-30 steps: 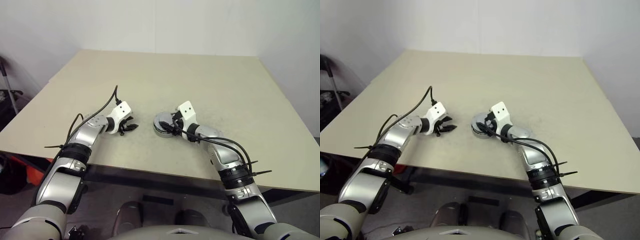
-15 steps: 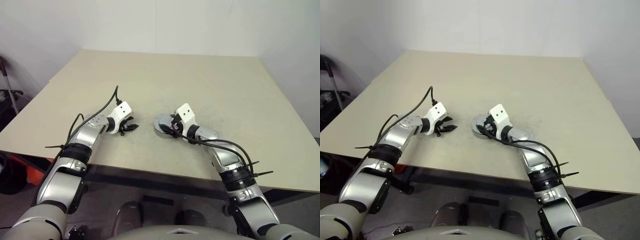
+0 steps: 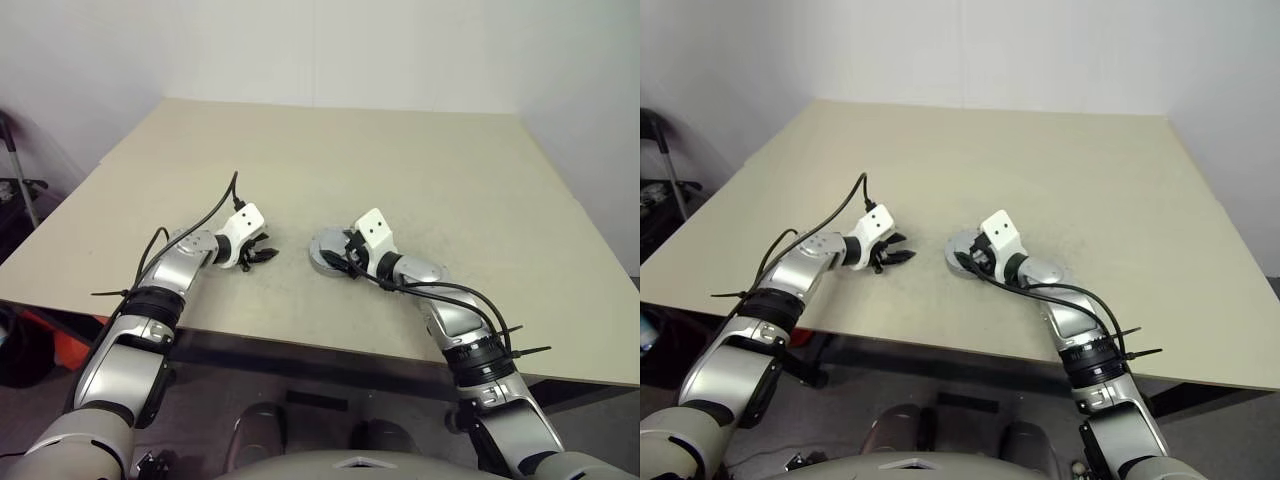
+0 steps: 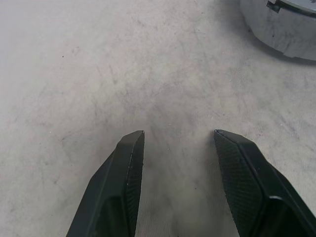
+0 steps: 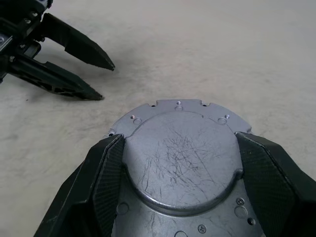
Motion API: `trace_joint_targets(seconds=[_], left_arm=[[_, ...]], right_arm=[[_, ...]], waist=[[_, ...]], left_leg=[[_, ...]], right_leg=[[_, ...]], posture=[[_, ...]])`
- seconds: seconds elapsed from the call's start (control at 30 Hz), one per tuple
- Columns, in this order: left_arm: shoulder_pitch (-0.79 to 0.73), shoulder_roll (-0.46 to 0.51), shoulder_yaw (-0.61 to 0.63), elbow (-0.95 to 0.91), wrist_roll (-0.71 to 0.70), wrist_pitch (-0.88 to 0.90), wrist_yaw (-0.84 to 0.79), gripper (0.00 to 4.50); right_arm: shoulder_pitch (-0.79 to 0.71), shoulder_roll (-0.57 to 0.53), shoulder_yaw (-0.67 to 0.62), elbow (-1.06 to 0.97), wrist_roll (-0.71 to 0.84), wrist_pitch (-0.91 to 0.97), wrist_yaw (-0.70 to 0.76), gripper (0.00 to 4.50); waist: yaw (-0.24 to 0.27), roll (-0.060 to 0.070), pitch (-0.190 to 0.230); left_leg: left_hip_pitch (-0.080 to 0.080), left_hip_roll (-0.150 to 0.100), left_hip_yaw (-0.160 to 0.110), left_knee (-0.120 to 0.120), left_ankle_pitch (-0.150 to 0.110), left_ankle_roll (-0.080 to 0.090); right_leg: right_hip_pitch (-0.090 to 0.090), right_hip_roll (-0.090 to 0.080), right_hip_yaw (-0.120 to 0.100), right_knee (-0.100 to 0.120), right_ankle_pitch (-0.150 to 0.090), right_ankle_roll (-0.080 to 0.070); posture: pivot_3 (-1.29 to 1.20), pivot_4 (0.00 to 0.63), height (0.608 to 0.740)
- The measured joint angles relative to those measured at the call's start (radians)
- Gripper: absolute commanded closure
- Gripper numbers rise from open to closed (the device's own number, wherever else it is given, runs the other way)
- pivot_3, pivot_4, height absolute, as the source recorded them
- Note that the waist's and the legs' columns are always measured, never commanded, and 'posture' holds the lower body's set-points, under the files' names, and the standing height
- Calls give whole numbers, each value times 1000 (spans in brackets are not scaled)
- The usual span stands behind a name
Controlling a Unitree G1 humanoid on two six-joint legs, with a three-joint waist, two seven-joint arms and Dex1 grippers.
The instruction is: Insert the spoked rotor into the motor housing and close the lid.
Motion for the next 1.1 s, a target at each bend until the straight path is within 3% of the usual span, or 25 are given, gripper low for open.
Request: trace_joint_targets(seconds=[0.63, 1.1], left_arm=[[1, -5, -1, -2, 0, 1, 2, 2096], [9, -56, 14, -23, -49, 96, -6, 2096]], right_arm=[[1, -22, -2, 4, 0, -10, 34, 1406], [18, -33, 26, 119, -36, -189, 44, 1406]], waist=[[7, 0, 0], [13, -5, -4]], left_leg=[[1, 0, 0, 0, 0, 1], [15, 0, 0, 0, -3, 4]], right_leg=[[2, 0, 0, -1, 0, 0], [15, 0, 0, -3, -3, 6]], posture=[[0, 0, 740], [0, 0, 740]])
